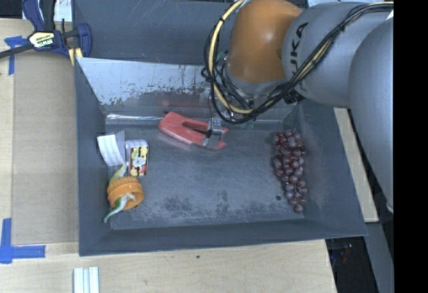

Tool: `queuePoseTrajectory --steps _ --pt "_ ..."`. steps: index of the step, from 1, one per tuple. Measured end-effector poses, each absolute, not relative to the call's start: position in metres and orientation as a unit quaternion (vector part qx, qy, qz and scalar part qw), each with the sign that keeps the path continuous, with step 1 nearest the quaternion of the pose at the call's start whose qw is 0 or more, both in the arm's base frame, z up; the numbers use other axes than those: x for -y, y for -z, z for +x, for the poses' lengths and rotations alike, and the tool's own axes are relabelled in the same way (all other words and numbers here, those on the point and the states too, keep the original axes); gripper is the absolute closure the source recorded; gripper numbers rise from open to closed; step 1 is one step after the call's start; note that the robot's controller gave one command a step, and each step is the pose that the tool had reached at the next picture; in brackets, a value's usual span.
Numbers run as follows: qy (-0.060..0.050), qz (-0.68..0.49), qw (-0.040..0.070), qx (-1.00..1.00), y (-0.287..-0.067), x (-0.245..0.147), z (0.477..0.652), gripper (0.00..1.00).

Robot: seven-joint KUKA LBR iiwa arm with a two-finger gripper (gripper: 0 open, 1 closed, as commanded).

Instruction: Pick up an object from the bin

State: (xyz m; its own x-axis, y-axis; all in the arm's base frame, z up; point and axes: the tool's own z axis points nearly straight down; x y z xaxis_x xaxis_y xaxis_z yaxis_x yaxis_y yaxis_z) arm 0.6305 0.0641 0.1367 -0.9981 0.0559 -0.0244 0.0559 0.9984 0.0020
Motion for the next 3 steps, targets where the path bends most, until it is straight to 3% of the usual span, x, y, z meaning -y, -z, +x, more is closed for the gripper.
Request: queuePoseTrajectory --steps 2,3 --pt "-0.001 0.107 0.006 -0.994 -0.069 -0.058 0.623 0.0" --pt "0.0 0.114 0.01 -0.993 -0.072 -0.065 0.629 1.0"
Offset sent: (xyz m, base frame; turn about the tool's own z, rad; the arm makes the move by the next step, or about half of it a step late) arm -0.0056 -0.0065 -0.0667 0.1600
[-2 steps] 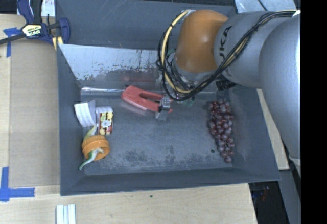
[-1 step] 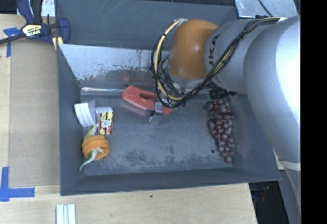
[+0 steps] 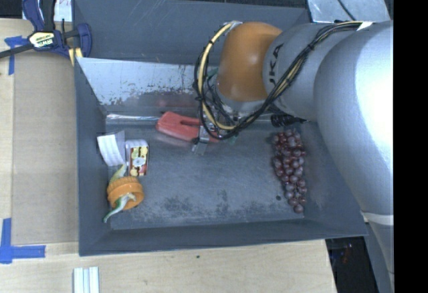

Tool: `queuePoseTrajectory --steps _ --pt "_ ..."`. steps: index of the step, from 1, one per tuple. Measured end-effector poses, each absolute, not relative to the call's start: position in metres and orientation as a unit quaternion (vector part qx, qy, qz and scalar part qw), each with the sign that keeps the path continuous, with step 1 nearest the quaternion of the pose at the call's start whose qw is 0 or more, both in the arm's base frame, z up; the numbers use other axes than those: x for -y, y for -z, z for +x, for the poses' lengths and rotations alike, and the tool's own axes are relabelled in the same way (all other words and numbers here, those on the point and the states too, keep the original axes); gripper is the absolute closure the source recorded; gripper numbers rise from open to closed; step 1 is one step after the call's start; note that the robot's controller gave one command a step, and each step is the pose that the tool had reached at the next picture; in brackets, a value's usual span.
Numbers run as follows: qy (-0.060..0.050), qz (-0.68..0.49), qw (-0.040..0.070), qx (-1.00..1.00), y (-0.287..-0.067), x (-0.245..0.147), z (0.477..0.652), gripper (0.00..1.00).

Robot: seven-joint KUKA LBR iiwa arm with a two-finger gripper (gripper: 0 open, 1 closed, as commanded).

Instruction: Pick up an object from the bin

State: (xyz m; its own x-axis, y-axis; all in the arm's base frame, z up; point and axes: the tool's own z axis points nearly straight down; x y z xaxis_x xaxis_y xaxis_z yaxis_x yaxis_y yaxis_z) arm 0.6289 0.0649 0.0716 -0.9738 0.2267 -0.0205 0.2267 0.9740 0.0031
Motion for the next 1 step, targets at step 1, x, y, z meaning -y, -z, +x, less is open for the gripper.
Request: queuePoseTrajectory --steps 1 --pt "0.0 0.114 0.01 -0.993 -0.0718 -0.0649 0.629 1.0"
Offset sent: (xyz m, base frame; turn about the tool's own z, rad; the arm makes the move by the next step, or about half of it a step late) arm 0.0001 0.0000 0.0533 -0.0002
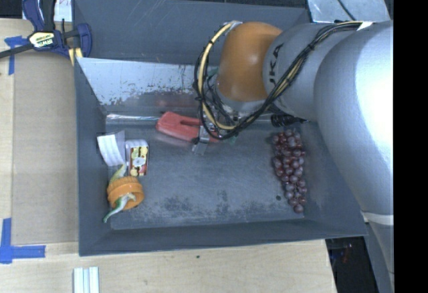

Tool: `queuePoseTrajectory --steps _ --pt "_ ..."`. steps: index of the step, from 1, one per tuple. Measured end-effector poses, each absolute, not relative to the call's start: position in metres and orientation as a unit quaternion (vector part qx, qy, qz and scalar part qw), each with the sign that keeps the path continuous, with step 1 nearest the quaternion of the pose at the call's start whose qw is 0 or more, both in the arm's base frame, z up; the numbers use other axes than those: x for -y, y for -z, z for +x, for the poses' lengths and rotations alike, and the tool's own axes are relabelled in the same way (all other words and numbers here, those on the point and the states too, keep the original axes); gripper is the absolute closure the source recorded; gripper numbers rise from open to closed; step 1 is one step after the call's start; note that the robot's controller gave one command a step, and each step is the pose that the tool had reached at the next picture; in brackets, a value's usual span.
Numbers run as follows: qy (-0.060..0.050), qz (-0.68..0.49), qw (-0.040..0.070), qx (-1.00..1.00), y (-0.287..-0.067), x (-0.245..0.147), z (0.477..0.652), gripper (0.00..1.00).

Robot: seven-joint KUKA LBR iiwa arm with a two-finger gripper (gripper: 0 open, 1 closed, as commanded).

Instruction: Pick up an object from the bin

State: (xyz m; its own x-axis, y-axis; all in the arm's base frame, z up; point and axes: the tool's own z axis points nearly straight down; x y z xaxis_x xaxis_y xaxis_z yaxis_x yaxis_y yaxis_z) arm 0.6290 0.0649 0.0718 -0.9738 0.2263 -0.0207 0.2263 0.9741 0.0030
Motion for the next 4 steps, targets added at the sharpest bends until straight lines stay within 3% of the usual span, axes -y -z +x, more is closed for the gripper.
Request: queuePoseTrajectory --steps 4 --pt "-0.001 0.113 0.01 -0.994 -0.169 -0.064 0.628 1.0"
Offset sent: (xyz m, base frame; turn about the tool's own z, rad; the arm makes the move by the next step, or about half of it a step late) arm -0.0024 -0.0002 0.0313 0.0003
